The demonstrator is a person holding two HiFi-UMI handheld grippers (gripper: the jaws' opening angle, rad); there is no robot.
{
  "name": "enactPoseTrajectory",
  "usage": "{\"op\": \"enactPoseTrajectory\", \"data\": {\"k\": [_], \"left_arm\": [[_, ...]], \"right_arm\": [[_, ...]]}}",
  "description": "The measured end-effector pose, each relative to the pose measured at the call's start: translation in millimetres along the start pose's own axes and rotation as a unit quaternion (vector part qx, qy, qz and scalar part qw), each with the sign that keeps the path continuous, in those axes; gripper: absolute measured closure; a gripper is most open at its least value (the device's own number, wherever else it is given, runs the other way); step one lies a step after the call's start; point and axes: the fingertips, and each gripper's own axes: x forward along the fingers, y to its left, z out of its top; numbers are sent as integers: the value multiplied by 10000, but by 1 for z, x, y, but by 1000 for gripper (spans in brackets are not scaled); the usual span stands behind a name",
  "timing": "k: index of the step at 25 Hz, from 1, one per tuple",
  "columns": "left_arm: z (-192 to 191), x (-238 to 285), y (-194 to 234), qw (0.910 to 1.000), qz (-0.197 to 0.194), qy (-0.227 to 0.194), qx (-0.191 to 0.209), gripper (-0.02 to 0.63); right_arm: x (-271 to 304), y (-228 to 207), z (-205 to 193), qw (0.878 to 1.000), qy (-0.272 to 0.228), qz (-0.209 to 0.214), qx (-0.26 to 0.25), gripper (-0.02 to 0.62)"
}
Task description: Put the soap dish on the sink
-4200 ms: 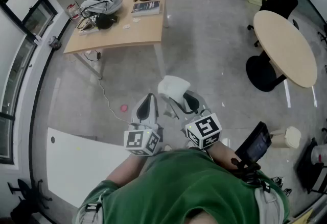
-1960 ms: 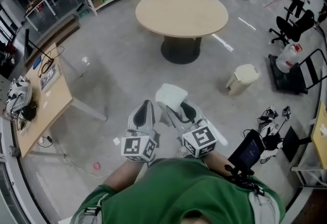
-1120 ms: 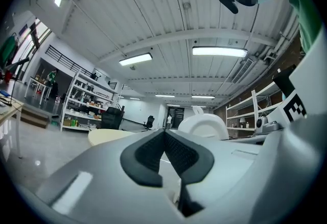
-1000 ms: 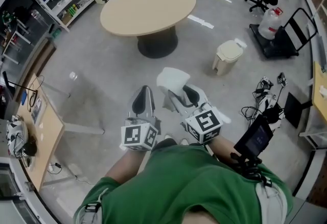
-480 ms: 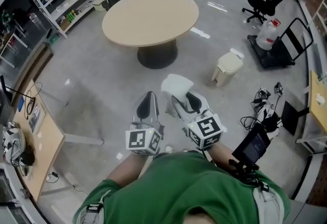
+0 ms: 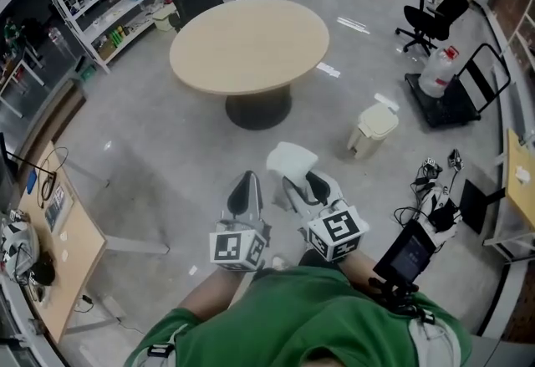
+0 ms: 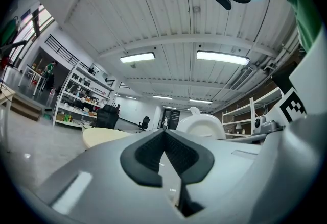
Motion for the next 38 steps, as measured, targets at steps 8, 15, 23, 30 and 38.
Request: {"op": "enactPoseTrajectory", "data": {"k": [8, 15, 23, 30, 38], "left_arm": [[-5, 43, -10, 9999, -60, 57, 128, 600], [-8, 101, -35, 9991, -124, 13, 417, 600], [-20, 156, -72, 9985, -93, -97, 521, 600], [-32, 179, -80, 9987, 243, 4, 439, 600], [-30, 193, -67, 9978, 328, -54, 581, 600]], "right_arm": [[17, -40, 10, 10000, -75, 43, 34, 431], [27, -99, 25, 9997, -218, 45, 37, 431], [29, -161, 32, 9994, -278, 193, -29, 431], [34, -192, 32, 9993, -227, 306, -34, 431], [54, -200, 35, 9993, -195, 323, -2, 431]]}}
